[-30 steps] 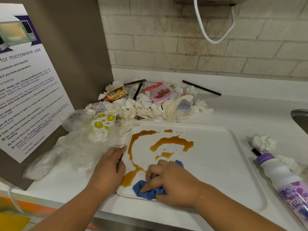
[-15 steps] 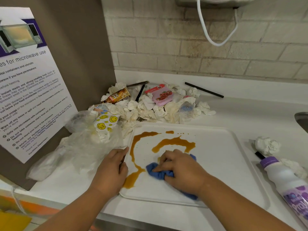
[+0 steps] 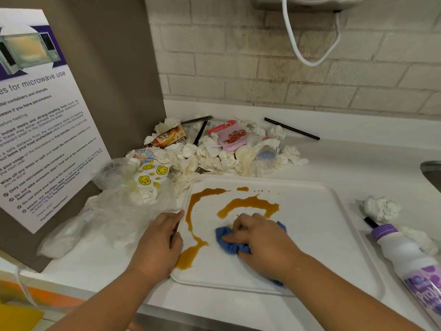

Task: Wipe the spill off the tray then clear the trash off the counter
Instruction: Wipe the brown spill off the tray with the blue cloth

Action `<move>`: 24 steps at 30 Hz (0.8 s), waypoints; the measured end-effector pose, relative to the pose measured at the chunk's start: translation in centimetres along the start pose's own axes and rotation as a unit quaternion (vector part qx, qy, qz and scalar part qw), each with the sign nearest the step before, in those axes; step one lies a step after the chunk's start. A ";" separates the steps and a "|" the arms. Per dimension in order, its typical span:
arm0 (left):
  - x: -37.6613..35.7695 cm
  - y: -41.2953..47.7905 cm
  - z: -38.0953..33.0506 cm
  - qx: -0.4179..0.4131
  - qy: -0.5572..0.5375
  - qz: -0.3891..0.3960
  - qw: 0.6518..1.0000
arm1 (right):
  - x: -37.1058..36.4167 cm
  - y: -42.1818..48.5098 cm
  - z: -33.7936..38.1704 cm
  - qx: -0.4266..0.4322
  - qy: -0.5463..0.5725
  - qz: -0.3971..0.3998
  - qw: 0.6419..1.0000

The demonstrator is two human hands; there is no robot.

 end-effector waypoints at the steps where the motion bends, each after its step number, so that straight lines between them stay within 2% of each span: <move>1: 0.0 0.0 0.0 -0.002 0.001 0.000 1.000 | -0.4 -0.5 1.1 0.026 0.000 0.019 0.999; 4: 0.0 0.0 0.0 0.000 -0.002 0.001 1.000 | -0.4 -1.1 1.6 0.045 0.020 0.050 0.998; 6: 0.0 0.0 -0.1 0.001 -0.005 0.000 1.000 | 0.4 -0.6 -0.2 -0.002 0.041 0.027 0.999; 9: 0.1 -0.1 -0.2 0.003 -0.005 0.001 1.000 | 1.1 -0.4 -2.1 -0.063 0.016 -0.018 0.998; 13: 0.1 0.0 -0.2 0.005 -0.008 0.003 1.000 | 0.4 -1.7 0.2 0.017 -0.012 0.010 1.000; 15: 0.0 0.0 -0.2 0.006 -0.010 0.005 1.000 | 0.7 -2.0 -0.7 0.024 -0.007 0.022 0.999; 17: 0.0 0.0 -0.2 0.006 -0.010 0.006 1.000 | 1.5 -1.8 -2.7 -0.026 0.011 0.011 1.000; 21: 0.0 0.0 -0.2 0.004 -0.009 0.006 1.000 | 3.0 -0.9 -4.7 -0.137 0.000 -0.074 0.988; 24: 0.1 0.0 -0.3 0.005 -0.009 0.007 1.000 | 1.9 -0.6 -2.7 -0.101 -0.023 -0.035 0.994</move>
Point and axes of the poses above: each hand's wrist, its own y-axis towards the middle knuckle, its own x-axis out of the back of the hand, z = x × y, the point moved 7 cm from there along y, towards the middle knuckle, and after that the axes turned 6 degrees about -x, right-handed, at the moved point
